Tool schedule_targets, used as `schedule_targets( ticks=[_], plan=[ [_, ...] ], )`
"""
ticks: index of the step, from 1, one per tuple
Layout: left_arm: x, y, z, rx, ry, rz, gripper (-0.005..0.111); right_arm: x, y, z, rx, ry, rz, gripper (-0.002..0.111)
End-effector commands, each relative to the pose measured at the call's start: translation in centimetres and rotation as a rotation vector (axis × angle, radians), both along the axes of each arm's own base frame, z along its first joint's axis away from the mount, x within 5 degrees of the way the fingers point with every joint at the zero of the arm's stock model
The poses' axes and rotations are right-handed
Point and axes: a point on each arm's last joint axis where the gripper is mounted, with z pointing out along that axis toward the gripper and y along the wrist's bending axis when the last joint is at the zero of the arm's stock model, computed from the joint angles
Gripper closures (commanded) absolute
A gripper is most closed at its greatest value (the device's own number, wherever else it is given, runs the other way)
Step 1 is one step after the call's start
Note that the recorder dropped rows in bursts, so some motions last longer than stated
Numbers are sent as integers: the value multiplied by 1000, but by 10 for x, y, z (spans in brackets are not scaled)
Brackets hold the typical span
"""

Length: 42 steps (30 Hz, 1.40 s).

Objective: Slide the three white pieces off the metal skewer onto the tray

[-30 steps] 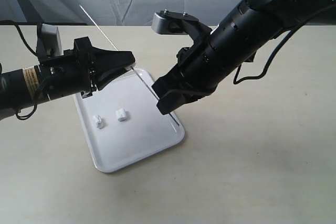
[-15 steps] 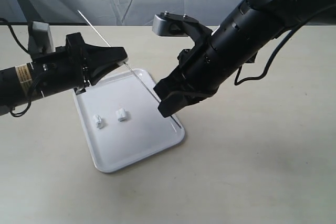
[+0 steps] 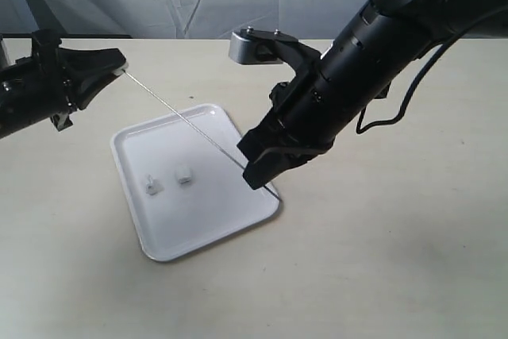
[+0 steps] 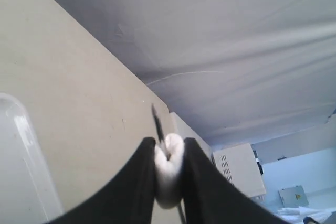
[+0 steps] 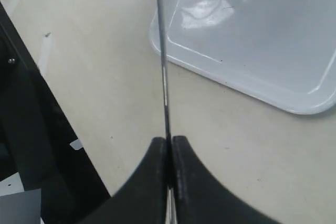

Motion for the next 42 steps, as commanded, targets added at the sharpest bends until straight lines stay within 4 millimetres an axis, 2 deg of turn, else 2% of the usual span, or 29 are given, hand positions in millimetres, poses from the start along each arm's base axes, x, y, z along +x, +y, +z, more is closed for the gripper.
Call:
schedule_targets(
  ticks=[1, 6, 12, 13, 16, 18, 22, 25, 27, 33, 38, 42],
  plan=[
    [6, 19, 5, -18, -13, 95, 91, -7, -6, 0, -49, 26, 63, 109],
    [6, 28, 5, -21, -12, 129, 91, -10, -7, -1, -65, 54, 90, 109],
    [5, 27, 4, -9, -15, 114, 91, -10, -8, -1, -75, 50, 90, 109],
    [1, 19, 2, 34, -17, 35, 91, -7, -7, -1, -72, 32, 62, 109],
    [-3, 4, -14, 206, 61, -47, 91, 0, -6, -2, -70, -1, -33, 109],
    [-6, -14, -28, 341, 95, -110, 91, 6, -4, -2, -60, -30, -103, 109],
    [-8, -47, -51, 501, 106, -175, 91, 12, -1, -25, -104, 49, -124, 109],
    [-10, -51, -68, 605, 133, -200, 91, 17, 3, -48, -136, 99, -134, 109],
    [-10, -50, -70, 625, 130, -204, 90, 20, 5, -57, -138, 111, -150, 109],
    [-10, -49, -71, 653, 127, -201, 67, 23, 14, -80, -161, 119, -160, 109],
    [-10, -50, -69, 636, 101, -221, 67, 20, 25, -94, -174, 110, -154, 109],
    [-11, -43, -58, 685, 76, -212, 67, 19, 28, -98, -180, 107, -150, 109]
  ],
)
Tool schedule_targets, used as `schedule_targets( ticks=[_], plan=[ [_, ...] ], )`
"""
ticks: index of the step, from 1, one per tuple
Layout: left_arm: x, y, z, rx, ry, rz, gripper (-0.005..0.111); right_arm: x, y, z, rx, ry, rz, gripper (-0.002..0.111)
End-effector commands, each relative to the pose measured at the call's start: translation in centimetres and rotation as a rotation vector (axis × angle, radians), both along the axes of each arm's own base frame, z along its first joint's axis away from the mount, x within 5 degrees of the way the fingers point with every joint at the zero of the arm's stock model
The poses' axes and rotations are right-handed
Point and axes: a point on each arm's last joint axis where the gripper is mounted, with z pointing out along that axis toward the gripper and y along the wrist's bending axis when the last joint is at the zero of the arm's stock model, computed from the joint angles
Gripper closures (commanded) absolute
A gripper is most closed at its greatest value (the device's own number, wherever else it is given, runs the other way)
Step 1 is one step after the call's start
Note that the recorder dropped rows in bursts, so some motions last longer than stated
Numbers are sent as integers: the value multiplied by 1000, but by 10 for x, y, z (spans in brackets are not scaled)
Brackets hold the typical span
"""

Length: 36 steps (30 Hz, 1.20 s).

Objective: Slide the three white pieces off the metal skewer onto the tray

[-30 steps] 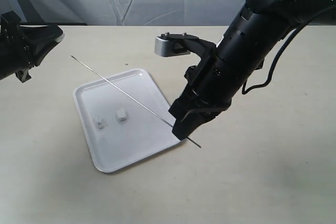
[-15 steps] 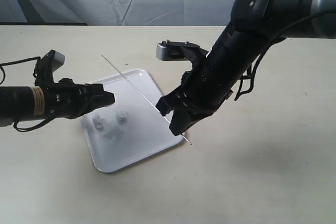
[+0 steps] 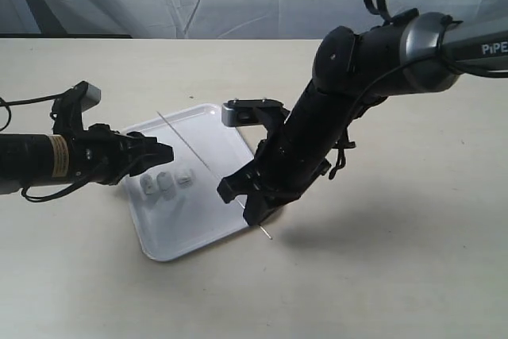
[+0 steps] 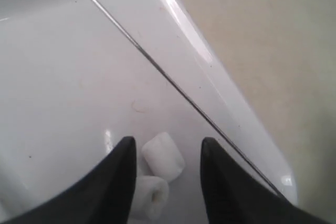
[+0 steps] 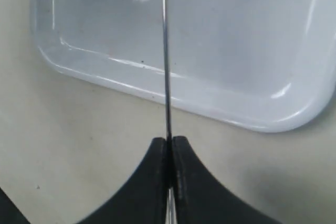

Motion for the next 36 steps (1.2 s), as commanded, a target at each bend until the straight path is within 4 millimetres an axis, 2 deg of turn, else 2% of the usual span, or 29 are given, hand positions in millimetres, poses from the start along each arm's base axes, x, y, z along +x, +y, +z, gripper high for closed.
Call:
schedule_targets(
  ticks=[1, 5, 7, 10, 12, 17, 21, 27, 30, 32, 36],
  plan=[
    [-1, 8, 15, 53, -53, -24, 67, -1, 3, -3, 0, -4, -2, 109],
    [-6, 15, 41, 64, -110, -54, 67, -1, 3, -4, -2, -8, 0, 109],
    [-11, 17, 56, 67, -150, -72, 67, -1, 3, -4, -2, -11, -2, 103],
    [-17, 21, 76, 72, -189, -80, 67, 0, 4, -4, -1, -20, -13, 87],
    [-23, 21, 86, 87, -218, -106, 67, 0, 4, -3, 8, -15, -24, 82],
    [-46, 17, 112, 148, -311, -277, 67, -1, 5, 1, 20, -15, -28, 82],
    [-60, 24, 130, 224, -350, -205, 80, -3, 4, 20, 53, -51, -21, 83],
    [-101, 26, 159, 230, -511, -168, 105, -16, -1, 54, 95, -58, 51, 83],
    [-131, 28, 172, 245, -624, -130, 107, -21, -5, 70, 122, -100, 94, 83],
    [-150, 32, 174, 249, -675, -70, 107, -28, -4, 81, 165, -140, 98, 83],
    [-190, 40, 162, 213, -751, 70, 107, -46, -9, 106, 243, -313, 57, 83]
  ],
)
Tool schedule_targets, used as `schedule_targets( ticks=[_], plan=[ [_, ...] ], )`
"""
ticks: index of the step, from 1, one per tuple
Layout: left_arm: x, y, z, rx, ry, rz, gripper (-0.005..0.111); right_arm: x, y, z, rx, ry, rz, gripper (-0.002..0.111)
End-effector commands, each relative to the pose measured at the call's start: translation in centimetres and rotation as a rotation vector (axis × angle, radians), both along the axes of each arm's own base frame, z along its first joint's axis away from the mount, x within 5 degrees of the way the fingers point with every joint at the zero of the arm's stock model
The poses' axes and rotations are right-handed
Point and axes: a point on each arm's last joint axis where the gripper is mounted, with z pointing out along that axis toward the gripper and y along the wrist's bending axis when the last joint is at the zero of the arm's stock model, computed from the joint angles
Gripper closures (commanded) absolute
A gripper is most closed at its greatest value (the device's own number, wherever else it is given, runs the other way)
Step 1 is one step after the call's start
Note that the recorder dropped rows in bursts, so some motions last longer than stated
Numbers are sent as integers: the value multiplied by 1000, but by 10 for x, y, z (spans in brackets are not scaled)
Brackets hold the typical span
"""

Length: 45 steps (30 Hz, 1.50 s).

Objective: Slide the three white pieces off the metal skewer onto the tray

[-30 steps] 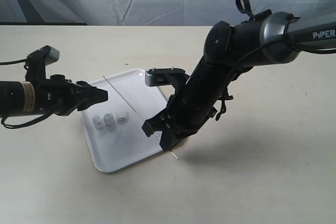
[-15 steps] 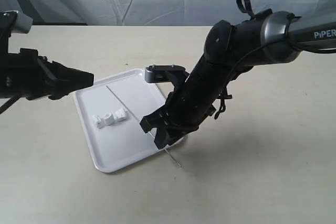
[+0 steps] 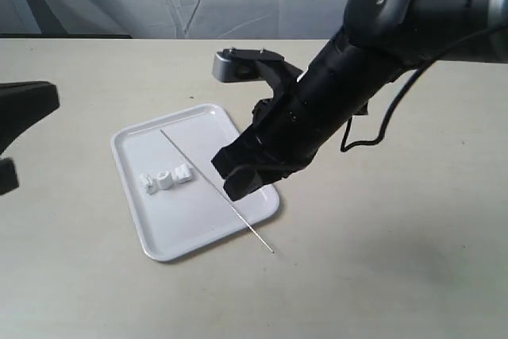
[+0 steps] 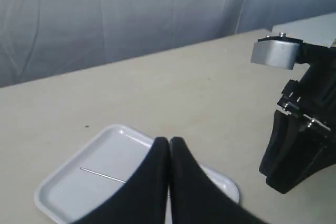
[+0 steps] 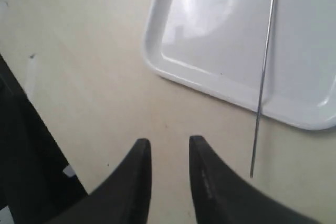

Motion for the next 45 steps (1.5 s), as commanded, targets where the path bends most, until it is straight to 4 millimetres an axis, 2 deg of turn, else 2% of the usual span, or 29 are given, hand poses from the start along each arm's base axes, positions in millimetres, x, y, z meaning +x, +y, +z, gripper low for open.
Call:
schedule_targets(
  ticks=[1, 5, 7, 12, 15, 22, 25, 28, 32, 34, 36, 39, 42, 45],
  plan=[
    [-41, 9, -16, -96, -89, 125, 107, -23, -5, 28, 93, -181, -18, 83],
    [-66, 15, -28, -148, -205, 190, 107, -56, -7, 34, 127, -292, 18, 83],
    [-72, 18, -31, -153, -253, 214, 107, -71, -6, 36, 145, -339, 40, 83],
    [-77, 17, -48, -158, -258, 209, 107, -105, -3, 31, 182, -413, 84, 83],
    [-79, 12, -52, -150, -234, 145, 107, -113, -1, 30, 190, -427, 100, 83],
    [-81, 10, -53, -149, -233, 120, 107, -117, -1, 29, 187, -394, 116, 83],
    [-81, 15, -50, -117, -301, 175, 107, -117, -1, 29, 193, -383, 109, 83],
    [-79, 28, -46, -92, -373, 319, 107, -110, -1, 32, 200, -460, 82, 83],
    [-75, 50, -41, -267, -366, 577, 107, -102, 0, 36, 216, -553, 37, 83],
    [-75, 54, -42, -170, -385, 616, 107, -102, -2, 34, 177, -597, 103, 83],
    [-74, 56, -45, -69, -380, 631, 107, -102, -3, 32, 148, -627, 148, 83],
    [-74, 54, -57, 20, -274, 613, 107, -93, -10, 37, 165, -630, 47, 83],
    [-75, 50, -71, 147, -161, 540, 107, -82, -25, 46, 178, -608, -67, 83],
    [-73, 51, -84, 101, -90, 563, 107, -72, -46, 61, 194, -634, -157, 83]
  ],
)
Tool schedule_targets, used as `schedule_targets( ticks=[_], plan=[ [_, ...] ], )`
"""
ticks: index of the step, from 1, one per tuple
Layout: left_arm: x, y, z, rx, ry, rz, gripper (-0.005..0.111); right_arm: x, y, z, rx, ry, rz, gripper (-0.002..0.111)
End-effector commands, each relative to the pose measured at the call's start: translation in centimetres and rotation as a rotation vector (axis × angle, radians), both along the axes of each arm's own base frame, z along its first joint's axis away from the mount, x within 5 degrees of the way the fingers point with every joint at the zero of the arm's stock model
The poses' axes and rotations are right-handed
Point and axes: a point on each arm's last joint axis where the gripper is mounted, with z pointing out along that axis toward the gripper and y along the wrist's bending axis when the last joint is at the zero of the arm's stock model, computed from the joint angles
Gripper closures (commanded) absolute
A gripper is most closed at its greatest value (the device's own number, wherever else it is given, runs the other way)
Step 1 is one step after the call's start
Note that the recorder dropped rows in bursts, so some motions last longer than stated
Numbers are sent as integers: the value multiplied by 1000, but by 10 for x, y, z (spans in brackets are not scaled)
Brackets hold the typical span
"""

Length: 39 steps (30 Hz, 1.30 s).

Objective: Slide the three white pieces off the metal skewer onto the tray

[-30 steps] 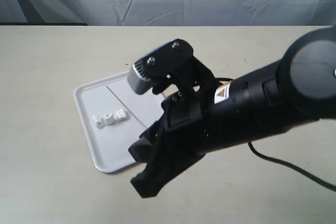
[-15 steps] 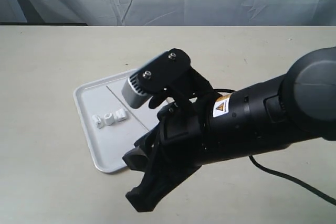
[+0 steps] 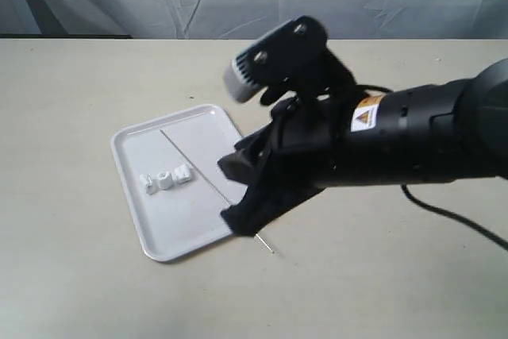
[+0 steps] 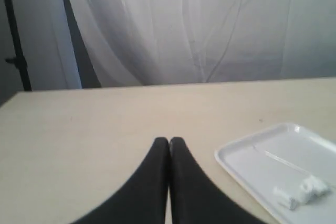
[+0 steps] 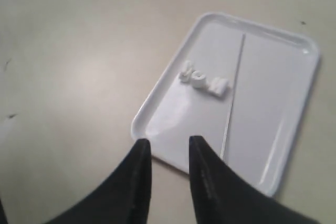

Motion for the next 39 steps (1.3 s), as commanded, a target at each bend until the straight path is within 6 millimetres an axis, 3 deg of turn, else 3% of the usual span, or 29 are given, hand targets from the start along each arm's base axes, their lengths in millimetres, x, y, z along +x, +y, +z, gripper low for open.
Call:
schedule_targets(
  ticks=[1, 4, 10, 17, 22, 27, 34, 39],
  plan=[
    [1, 0, -21, -61, 94, 6, 107, 12, -32, 24, 69, -38, -127, 83],
    [3, 4, -32, -118, 111, 74, 107, 13, -60, 42, 104, -59, -199, 83],
    [3, 6, -31, -158, 93, 106, 107, 10, -119, 66, 160, -59, -399, 83],
    [3, 6, -32, -94, 109, 97, 107, -12, -170, 67, 201, -127, -640, 83],
    [3, 4, -32, -3, 112, 68, 107, -45, -193, 41, 221, -222, -809, 83],
    [3, 4, -33, 32, 113, 57, 107, -71, -202, 9, 237, -313, -905, 83],
    [2, 4, -36, 11, 149, 57, 107, -95, -207, -31, 276, -454, -967, 83],
    [2, 4, -36, 11, 153, 57, 107, -100, -209, -66, 270, -458, -1001, 83]
  ],
)
